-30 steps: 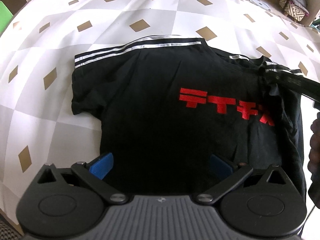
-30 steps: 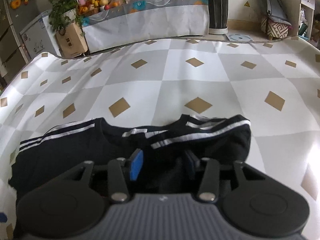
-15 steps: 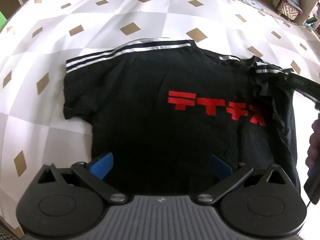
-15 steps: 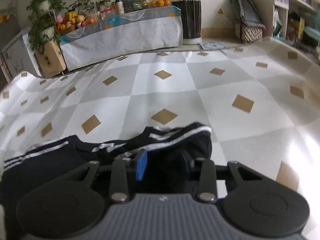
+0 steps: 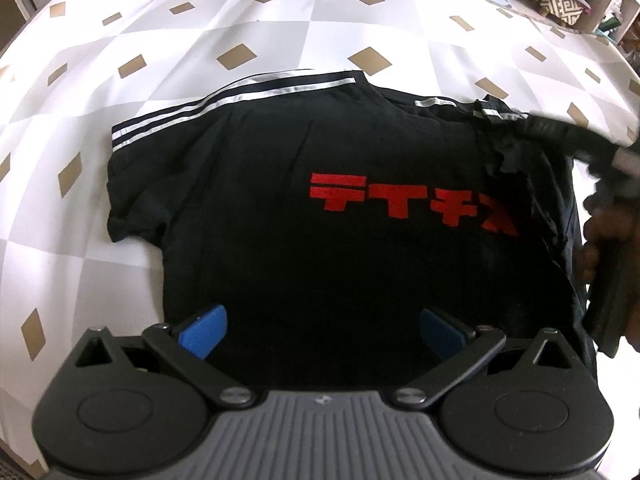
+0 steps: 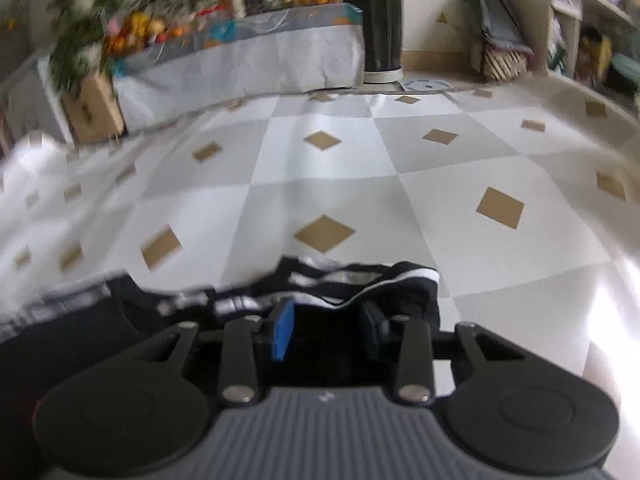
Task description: Fold clothes
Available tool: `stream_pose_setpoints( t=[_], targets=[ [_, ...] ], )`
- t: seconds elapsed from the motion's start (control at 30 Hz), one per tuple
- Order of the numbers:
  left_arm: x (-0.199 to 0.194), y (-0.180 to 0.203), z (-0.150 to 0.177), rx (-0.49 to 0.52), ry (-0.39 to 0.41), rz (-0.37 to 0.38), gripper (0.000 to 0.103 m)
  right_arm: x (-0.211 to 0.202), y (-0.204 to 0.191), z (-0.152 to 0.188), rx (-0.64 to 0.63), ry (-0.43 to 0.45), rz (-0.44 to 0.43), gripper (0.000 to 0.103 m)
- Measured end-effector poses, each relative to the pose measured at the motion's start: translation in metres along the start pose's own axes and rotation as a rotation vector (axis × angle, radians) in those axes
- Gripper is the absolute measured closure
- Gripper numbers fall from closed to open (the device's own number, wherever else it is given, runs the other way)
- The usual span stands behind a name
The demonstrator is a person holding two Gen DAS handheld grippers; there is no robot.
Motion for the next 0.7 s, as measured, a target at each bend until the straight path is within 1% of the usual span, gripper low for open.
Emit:
stream_pose_setpoints(
  t=[0.13, 0.23, 0.33, 0.4, 0.5, 0.6, 0.63, 0.7],
  targets=[
    [-0.004, -0.001, -0.002, 0.004, 0.014, 0.0, 0.0, -0.027, -0.004, -0.012, -0.017, 0.007, -0.017, 0.067],
    [-0.007, -0.002, -0.004, -0.001, 0.025, 0.002, 0.0, -0.048, -0.011, -0.007, 0.004, -0.024, -0.09, 0.067],
    [-0.012, -0.003, -0.004, -0.011, 0.03, 0.014, 0.0, -0.064, -0.019, 0.009, -0.009, -0.06, -0.149, 0.067],
    [-0.015, -0.003, -0.004, -0.011, 0.035, 0.021, 0.0, -0.07, -0.03, 0.024, -0.071, -0.092, -0.164, 0.065],
    [-0.017, -0.004, -0.004, -0.007, 0.044, 0.019, 0.0, -0.074, -0.045, 0.038, -0.164, -0.108, -0.147, 0.061],
    [-0.015, -0.005, -0.004, -0.008, 0.04, 0.012, 0.0, -0.071, -0.053, 0.044, -0.236, -0.099, -0.105, 0.058],
    [-0.015, -0.006, -0.004, -0.01, 0.036, 0.011, 0.0, -0.069, -0.054, 0.045, -0.247, -0.096, -0.095, 0.058],
    [-0.014, -0.006, -0.004, -0.015, 0.033, 0.015, 0.0, -0.064, -0.052, 0.048, -0.23, -0.107, -0.095, 0.058]
  ],
)
Point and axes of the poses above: each gripper's, at about its wrist camera, not at the fingertips, and x roughly the way its jaws point, y to its right, z to its underside, the point moved 9 cm from there along x, roughly the way its jaws point, and after that the axes turned 1 degree about -z, right-handed, at the moved point
